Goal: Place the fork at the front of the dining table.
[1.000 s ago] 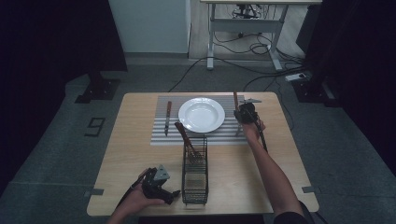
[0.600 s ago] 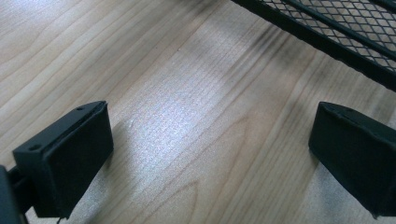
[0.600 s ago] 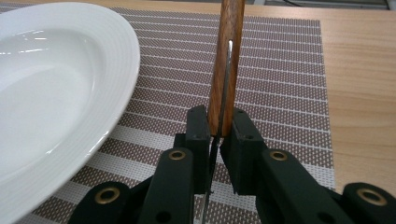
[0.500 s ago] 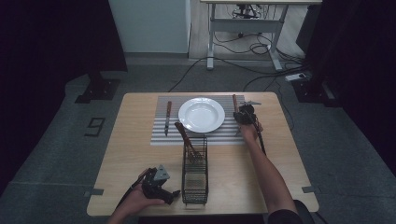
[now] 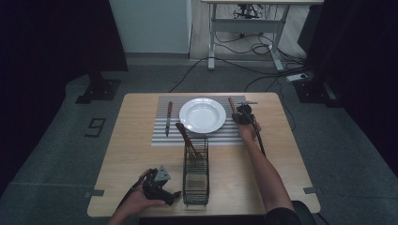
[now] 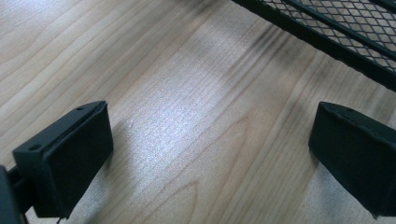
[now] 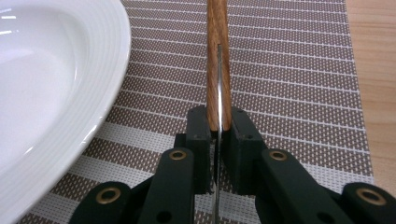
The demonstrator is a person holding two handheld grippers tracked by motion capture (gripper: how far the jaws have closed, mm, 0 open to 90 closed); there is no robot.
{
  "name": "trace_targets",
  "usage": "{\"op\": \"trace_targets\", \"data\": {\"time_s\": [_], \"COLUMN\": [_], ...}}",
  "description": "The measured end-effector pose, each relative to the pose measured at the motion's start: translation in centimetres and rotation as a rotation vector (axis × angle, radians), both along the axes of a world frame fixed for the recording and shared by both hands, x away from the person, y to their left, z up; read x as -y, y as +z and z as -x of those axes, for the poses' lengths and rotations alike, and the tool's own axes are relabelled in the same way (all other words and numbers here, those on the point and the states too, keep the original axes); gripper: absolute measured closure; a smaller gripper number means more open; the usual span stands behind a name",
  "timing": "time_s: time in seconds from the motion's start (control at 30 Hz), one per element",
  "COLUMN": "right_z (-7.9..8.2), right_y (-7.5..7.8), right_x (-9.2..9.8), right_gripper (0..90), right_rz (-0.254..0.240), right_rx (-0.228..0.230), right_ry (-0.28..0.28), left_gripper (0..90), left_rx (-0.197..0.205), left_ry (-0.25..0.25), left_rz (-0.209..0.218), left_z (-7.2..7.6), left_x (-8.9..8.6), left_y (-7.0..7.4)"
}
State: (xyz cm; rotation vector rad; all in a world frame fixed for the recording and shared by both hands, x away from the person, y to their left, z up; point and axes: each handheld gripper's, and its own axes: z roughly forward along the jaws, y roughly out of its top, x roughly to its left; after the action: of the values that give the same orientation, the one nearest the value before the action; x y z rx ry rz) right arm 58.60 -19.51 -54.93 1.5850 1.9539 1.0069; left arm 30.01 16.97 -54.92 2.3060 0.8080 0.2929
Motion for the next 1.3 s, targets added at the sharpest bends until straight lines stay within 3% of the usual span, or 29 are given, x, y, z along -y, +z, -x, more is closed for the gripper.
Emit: {"op": "trace_targets", "data": {"time_s": [0.07, 0.27, 0.93, 1.3], "right_z": [0.02, 0.02, 0.23, 0.34], "right_y": [0.02, 0.00, 0.23, 0.97], "right_x": [-0.15, -0.08, -0.01, 0.74], "right_gripper": [80.4, 79.8, 77.8, 76.2], "right_rz": [0.022, 0.007, 0.022, 0.035], "right_rx": [0.004, 0.001, -0.015, -0.001], "right_ry": [0.006, 0.000, 0.006, -0.013], "left_gripper": [0.0, 0.0, 0.0, 0.0], "left_rx": [0.000, 0.000, 0.000, 0.000], "left_ry": [0.000, -0.001, -0.001, -0.001], "left_rz": [0.000, 0.000, 0.000, 0.000], "left_z": [0.00, -0.01, -0.01, -0.01], "left_x": [0.00, 0.00, 0.00, 0.00], "left_y": [0.00, 0.00, 0.00, 0.00]}}
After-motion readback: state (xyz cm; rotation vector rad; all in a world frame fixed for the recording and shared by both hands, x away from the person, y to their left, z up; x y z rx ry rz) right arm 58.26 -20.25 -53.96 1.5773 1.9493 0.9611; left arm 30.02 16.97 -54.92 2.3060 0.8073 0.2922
